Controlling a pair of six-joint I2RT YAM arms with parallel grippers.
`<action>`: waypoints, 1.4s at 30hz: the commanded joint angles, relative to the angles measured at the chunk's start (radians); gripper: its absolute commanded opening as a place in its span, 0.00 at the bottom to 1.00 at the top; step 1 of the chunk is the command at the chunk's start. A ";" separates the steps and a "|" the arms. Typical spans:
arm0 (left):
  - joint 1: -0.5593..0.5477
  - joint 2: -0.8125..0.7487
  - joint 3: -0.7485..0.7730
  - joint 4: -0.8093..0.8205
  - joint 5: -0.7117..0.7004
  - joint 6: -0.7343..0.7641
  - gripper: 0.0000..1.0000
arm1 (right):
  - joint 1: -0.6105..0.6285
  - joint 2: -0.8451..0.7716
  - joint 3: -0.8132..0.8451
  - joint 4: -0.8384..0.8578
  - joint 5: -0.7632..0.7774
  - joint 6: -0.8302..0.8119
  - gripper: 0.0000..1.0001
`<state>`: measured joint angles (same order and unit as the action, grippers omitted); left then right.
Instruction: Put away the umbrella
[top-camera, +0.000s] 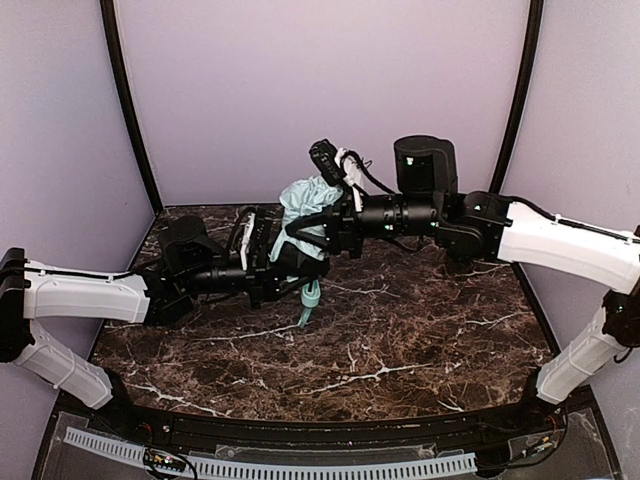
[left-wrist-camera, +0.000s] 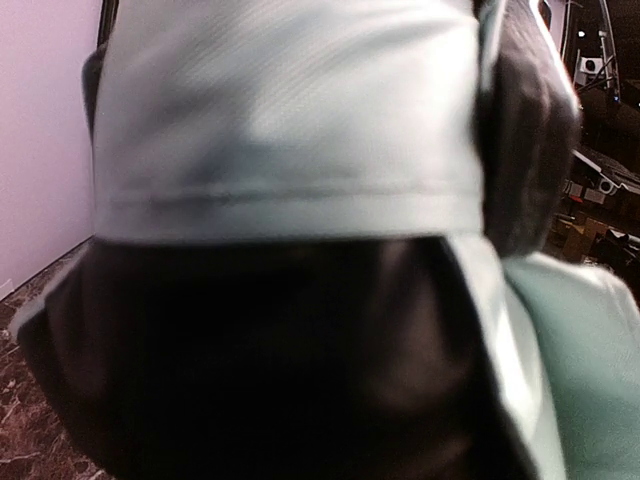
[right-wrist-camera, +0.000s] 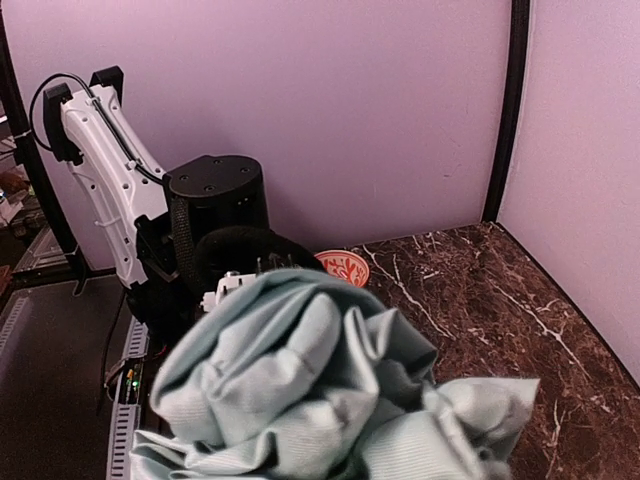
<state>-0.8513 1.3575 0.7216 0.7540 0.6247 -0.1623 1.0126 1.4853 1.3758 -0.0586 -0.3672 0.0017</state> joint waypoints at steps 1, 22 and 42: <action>-0.008 -0.021 0.008 -0.003 -0.030 0.087 0.25 | -0.001 -0.005 0.002 0.051 0.018 -0.001 0.26; 0.041 -0.152 -0.115 -0.282 -0.643 0.250 0.99 | -0.160 -0.003 0.164 0.172 0.624 -0.225 0.00; 0.096 -0.088 -0.060 -0.301 -0.580 0.261 0.99 | -0.158 0.228 -0.845 0.805 0.527 0.051 0.00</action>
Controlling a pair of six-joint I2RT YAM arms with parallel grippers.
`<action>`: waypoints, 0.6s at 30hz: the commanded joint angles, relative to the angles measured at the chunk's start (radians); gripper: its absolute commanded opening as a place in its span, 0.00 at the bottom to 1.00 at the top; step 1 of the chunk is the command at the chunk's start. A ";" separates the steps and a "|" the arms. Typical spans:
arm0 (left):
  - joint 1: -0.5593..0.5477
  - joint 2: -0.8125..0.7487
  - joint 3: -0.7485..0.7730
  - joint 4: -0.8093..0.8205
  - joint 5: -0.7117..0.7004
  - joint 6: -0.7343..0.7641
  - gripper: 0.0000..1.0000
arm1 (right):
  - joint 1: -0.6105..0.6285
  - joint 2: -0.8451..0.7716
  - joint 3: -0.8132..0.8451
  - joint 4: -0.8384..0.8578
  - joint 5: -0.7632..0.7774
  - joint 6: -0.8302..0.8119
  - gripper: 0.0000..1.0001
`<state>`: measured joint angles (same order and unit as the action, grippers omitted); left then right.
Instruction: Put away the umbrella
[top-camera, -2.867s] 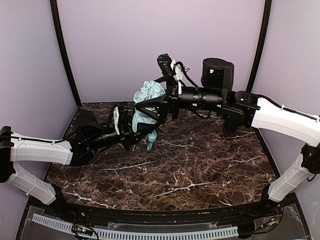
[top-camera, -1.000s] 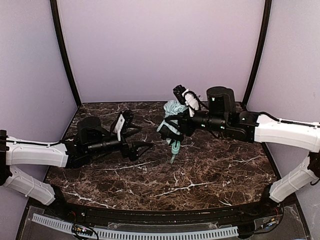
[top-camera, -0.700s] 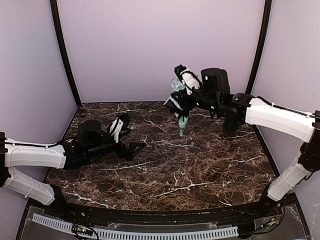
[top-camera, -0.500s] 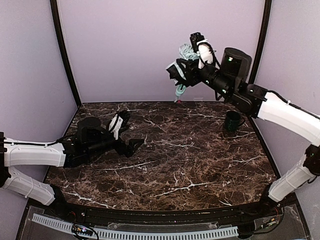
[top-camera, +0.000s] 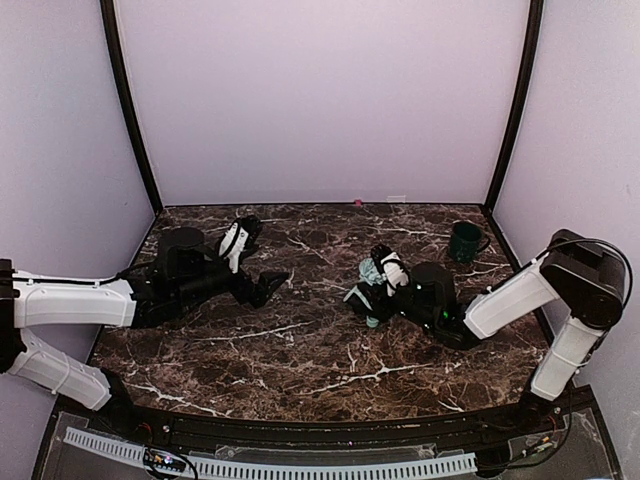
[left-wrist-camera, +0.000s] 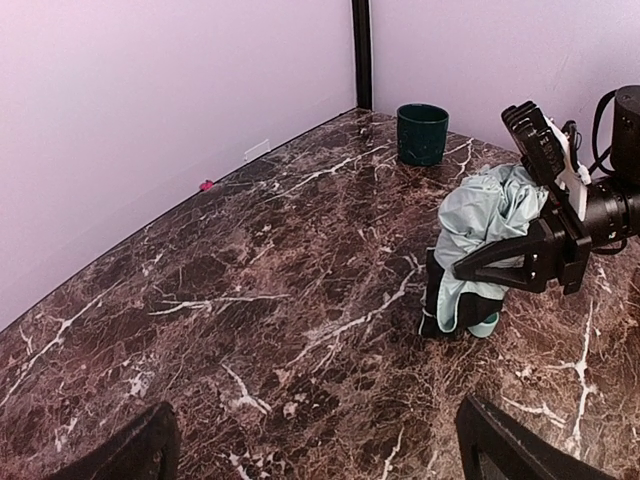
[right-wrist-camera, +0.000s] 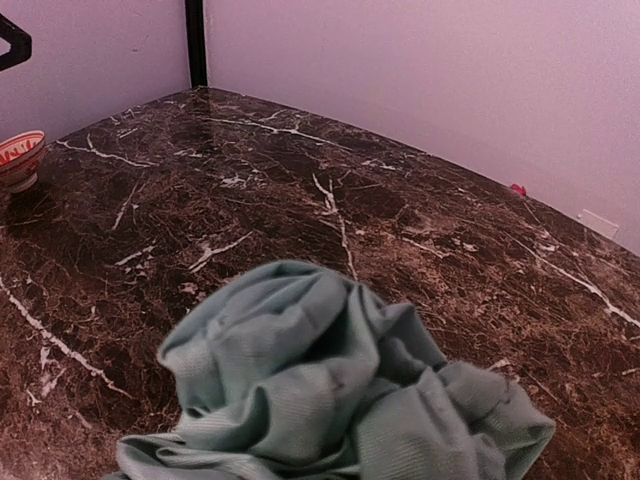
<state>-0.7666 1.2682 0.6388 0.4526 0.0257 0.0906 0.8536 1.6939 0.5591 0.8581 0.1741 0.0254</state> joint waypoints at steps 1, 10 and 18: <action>0.012 0.004 0.023 0.002 0.020 0.006 0.99 | 0.002 -0.012 -0.009 -0.144 -0.003 0.021 0.00; 0.016 0.004 0.039 -0.026 -0.056 -0.028 0.99 | 0.000 -0.093 0.643 -1.172 0.129 0.070 0.00; 0.025 0.025 0.090 -0.178 -0.150 -0.053 0.99 | 0.000 0.087 1.158 -1.952 0.281 0.450 0.13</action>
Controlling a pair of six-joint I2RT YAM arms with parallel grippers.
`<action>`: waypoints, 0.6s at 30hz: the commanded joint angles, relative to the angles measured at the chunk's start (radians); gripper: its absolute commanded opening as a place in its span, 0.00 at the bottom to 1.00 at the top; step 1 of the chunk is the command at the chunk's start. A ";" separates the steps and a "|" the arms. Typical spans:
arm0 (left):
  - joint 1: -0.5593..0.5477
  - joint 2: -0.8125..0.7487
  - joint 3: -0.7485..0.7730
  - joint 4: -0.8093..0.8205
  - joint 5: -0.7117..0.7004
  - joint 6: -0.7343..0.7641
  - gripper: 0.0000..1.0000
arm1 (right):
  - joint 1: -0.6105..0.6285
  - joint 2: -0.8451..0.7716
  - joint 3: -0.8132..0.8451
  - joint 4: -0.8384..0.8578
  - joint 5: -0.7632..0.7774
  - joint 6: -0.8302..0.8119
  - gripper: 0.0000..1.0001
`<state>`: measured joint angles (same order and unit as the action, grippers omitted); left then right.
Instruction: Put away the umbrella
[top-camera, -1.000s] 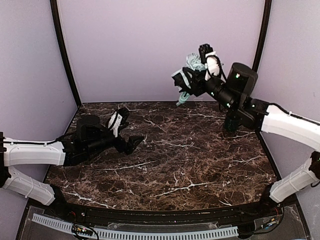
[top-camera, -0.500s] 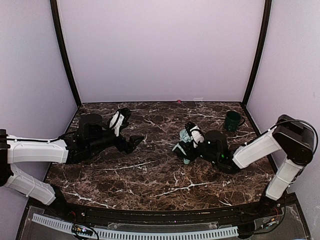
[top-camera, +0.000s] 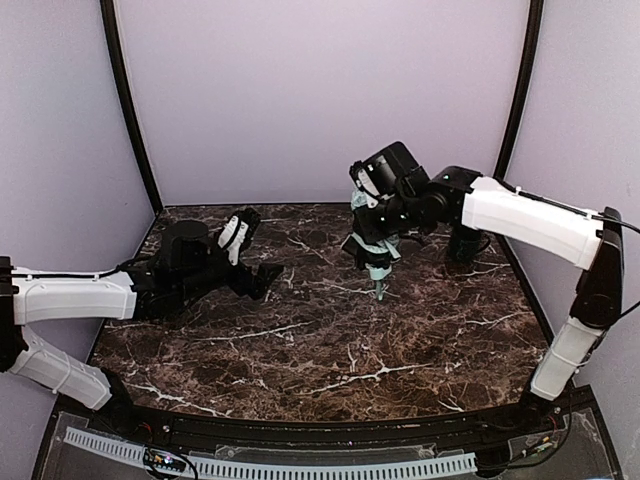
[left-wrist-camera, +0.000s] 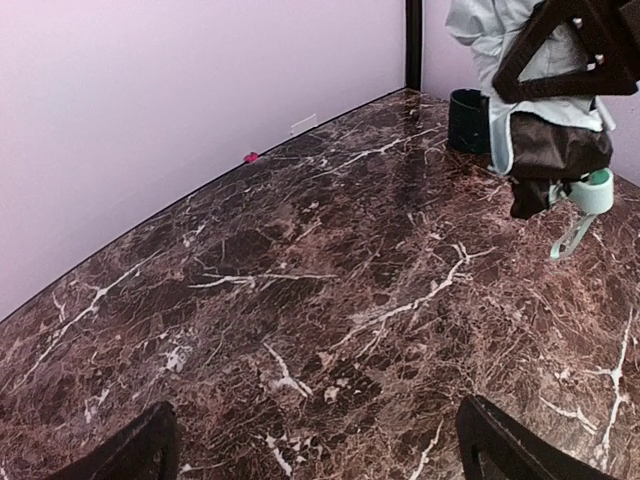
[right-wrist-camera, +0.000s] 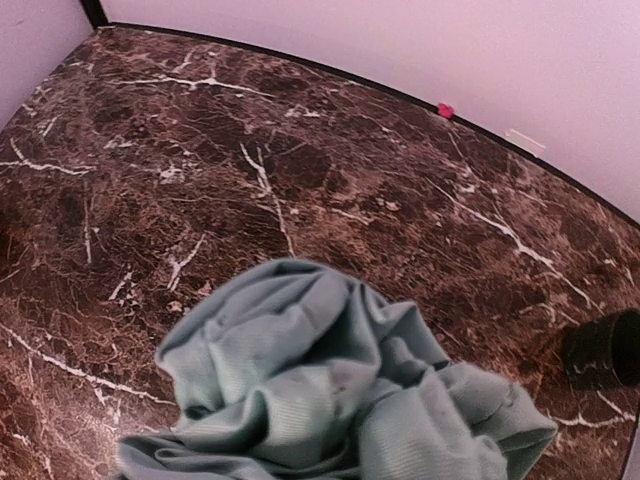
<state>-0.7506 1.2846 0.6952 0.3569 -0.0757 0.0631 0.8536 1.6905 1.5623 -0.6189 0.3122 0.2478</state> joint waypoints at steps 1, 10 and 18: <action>0.010 0.011 0.038 -0.090 -0.049 -0.034 0.99 | -0.001 0.112 0.172 -0.533 0.164 0.264 0.16; 0.010 -0.018 0.046 -0.172 -0.067 -0.059 0.97 | 0.003 0.342 0.201 -0.562 0.113 0.341 0.38; 0.010 -0.052 0.028 -0.186 -0.069 -0.051 0.97 | 0.010 0.501 0.380 -0.551 -0.023 0.257 0.99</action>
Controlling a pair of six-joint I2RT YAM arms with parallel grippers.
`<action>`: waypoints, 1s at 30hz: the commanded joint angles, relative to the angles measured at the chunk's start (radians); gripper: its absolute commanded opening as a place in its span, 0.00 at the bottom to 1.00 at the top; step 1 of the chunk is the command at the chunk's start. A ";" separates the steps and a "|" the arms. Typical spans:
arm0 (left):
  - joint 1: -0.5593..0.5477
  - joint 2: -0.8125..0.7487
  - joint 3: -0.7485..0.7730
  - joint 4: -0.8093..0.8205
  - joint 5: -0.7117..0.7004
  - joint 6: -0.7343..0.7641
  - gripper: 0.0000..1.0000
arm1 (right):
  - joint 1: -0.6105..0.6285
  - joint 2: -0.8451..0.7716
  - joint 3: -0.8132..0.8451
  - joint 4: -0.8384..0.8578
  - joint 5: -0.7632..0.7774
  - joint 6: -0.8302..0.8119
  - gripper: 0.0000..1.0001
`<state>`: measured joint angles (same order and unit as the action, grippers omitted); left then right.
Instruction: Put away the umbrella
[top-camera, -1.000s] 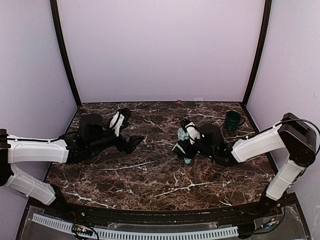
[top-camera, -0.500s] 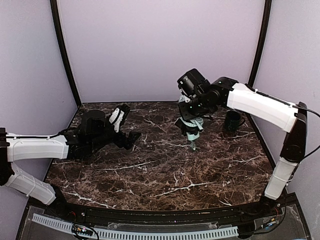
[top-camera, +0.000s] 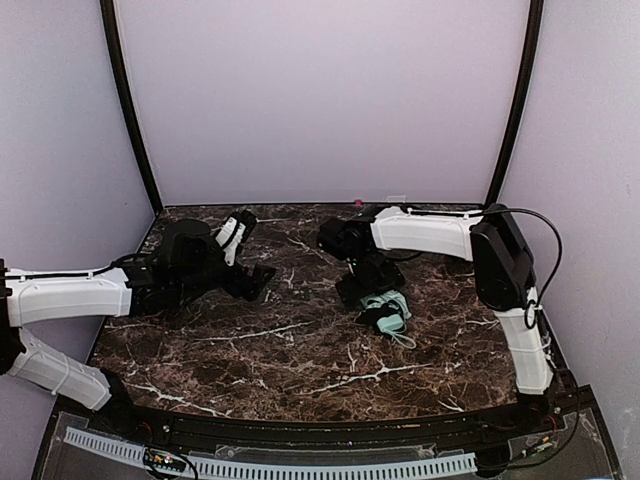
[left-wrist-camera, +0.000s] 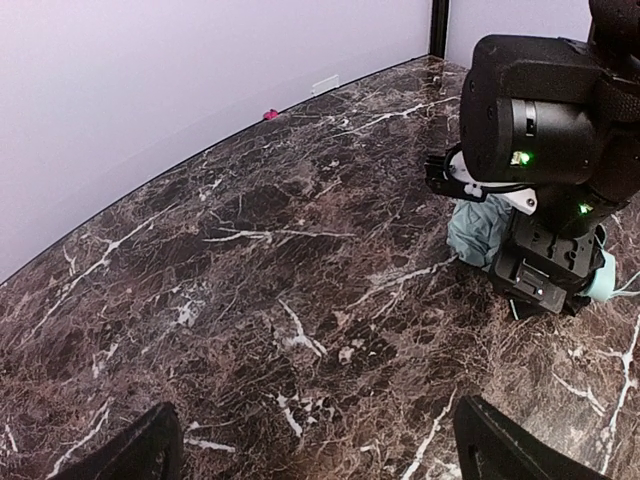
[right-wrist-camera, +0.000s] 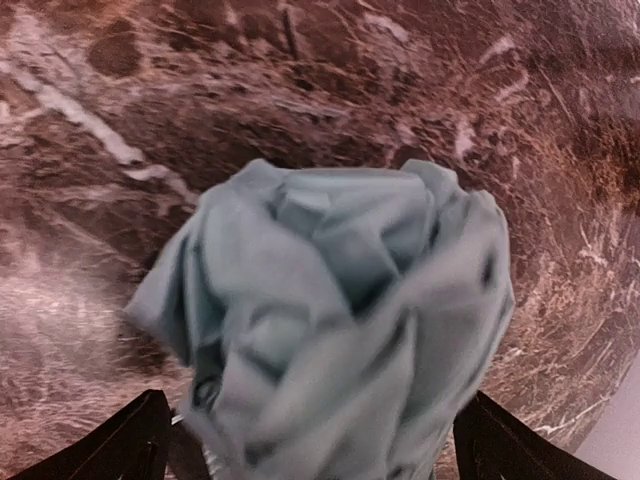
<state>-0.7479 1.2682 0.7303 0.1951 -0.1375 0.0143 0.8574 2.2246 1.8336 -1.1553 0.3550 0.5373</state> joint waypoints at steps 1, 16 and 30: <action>0.007 -0.037 -0.010 -0.024 0.000 -0.003 0.97 | 0.006 -0.054 0.124 -0.012 -0.079 -0.048 0.99; 0.009 -0.014 -0.003 -0.004 0.034 -0.003 0.95 | -0.214 -0.623 -0.602 0.448 -0.472 -0.028 0.89; 0.008 -0.035 -0.022 -0.008 0.012 0.015 0.95 | -0.149 -0.510 -0.746 0.798 -0.732 0.107 0.54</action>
<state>-0.7479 1.2602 0.7181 0.1844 -0.1154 0.0151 0.6704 1.6829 1.0363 -0.4580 -0.3321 0.6113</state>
